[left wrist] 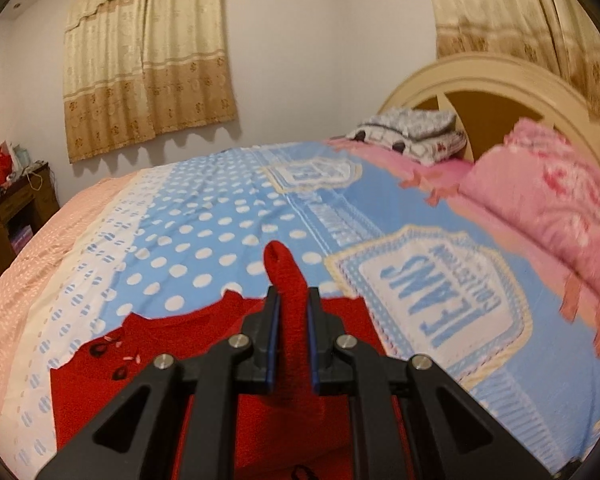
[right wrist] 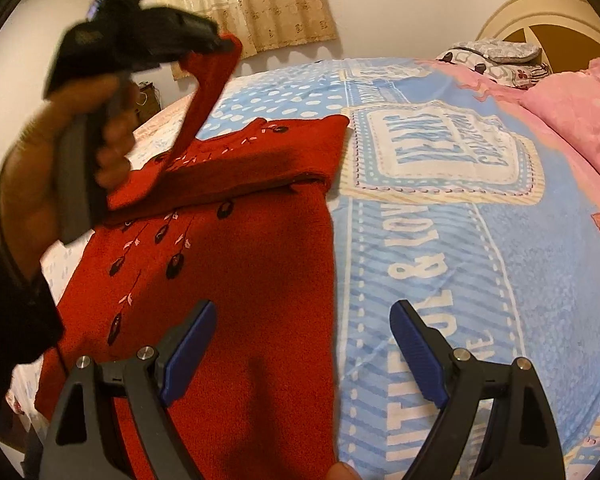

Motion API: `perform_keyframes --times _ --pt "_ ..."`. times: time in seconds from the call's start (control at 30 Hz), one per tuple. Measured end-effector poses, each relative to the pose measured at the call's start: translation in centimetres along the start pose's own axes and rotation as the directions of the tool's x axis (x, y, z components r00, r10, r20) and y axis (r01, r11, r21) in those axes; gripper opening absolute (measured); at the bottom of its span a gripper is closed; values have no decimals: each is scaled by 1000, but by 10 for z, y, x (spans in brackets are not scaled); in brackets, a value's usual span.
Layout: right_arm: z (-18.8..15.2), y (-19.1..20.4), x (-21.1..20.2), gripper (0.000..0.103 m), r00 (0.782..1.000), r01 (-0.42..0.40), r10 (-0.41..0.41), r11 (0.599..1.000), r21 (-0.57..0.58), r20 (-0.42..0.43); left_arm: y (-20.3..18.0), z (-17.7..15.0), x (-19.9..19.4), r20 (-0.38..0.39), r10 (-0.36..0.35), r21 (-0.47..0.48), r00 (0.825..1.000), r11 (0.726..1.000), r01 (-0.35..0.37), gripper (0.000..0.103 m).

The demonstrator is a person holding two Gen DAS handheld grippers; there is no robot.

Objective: Fold small clothes
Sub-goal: 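Lay the second sleeve onto the folded body and open the left tool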

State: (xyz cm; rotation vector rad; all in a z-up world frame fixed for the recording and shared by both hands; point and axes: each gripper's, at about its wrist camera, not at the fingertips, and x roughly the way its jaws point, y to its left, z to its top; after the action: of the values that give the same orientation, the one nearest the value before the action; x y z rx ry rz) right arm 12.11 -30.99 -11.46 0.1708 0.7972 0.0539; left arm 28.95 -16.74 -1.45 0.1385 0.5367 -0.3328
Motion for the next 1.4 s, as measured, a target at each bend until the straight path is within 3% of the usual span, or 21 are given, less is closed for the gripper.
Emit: perform_keyframes --times 0.17,0.27,0.4,0.5,0.63,0.7,0.8,1.0,1.17,1.33,1.4 --pt "-3 -6 2 88 1000 4 -4 1000 20 1 -13 -15 22 -48 6 19 999 1000 -5 14" --pt "-5 -9 6 88 1000 7 -7 999 32 -4 -19 -20 25 -65 -13 35 998 999 15 27" --pt "-9 -14 7 88 1000 23 -23 999 37 -1 -19 -24 1 -17 -26 76 1000 997 28 64" --pt "-10 -17 8 88 1000 28 -28 999 45 -1 -5 -32 -19 16 4 111 1000 994 -5 70" --pt "-6 -15 5 88 999 33 -33 999 37 5 36 -60 -33 -7 126 121 992 985 -124 81" --pt "3 -10 4 88 999 35 -35 999 15 15 61 -79 -37 -32 210 126 977 971 -204 81" --pt "26 -5 5 88 999 5 -5 1000 4 42 105 -103 -38 -93 330 98 940 942 -321 81" --pt "93 6 39 87 998 -20 19 1000 5 59 169 -128 -40 -200 381 -53 903 916 -398 82" --pt "125 16 86 76 1000 16 -16 1000 -2 5 183 -137 -34 -231 342 -127 911 918 -377 82" --pt "131 27 128 68 996 62 -65 997 -43 -63 186 -141 -35 -230 328 -146 916 919 -365 83" --pt "130 29 137 61 993 79 -84 995 -60 -82 187 -142 -34 -234 317 -153 919 922 -357 83"
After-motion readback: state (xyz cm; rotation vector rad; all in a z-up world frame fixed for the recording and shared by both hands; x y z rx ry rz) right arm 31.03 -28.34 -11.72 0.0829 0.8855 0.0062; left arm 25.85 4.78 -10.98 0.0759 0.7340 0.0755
